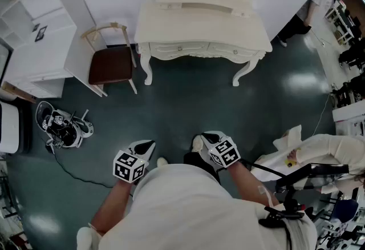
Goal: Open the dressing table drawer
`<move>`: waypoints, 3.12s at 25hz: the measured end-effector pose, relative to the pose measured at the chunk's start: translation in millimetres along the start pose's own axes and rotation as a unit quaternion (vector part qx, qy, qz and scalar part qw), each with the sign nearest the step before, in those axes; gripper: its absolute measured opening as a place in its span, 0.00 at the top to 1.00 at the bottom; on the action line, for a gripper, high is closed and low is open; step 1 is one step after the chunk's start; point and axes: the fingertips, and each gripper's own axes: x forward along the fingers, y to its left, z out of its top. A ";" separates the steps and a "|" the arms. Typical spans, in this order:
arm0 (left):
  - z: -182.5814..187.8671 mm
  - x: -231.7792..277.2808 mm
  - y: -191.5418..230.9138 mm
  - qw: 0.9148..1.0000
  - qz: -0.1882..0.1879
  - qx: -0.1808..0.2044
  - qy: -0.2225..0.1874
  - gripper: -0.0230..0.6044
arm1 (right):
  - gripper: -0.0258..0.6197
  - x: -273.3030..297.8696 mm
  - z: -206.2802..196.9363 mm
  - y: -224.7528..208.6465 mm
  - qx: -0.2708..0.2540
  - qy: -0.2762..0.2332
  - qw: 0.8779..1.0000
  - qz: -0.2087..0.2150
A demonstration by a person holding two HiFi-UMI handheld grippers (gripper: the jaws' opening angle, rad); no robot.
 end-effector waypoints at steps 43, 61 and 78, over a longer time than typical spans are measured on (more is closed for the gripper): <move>304.1 107.3 286.9 0.998 -0.016 0.032 -0.055 0.96 | 0.91 250.4 332.9 -254.0 0.028 -0.056 0.997 -0.049; 402.0 97.3 435.3 0.998 0.024 0.032 -0.054 0.96 | 0.84 393.0 502.0 -416.7 0.121 -0.093 0.978 -0.139; 470.5 140.7 479.6 0.995 0.090 0.002 -0.051 0.96 | 0.72 472.6 552.9 -530.6 0.207 -0.095 0.966 -0.126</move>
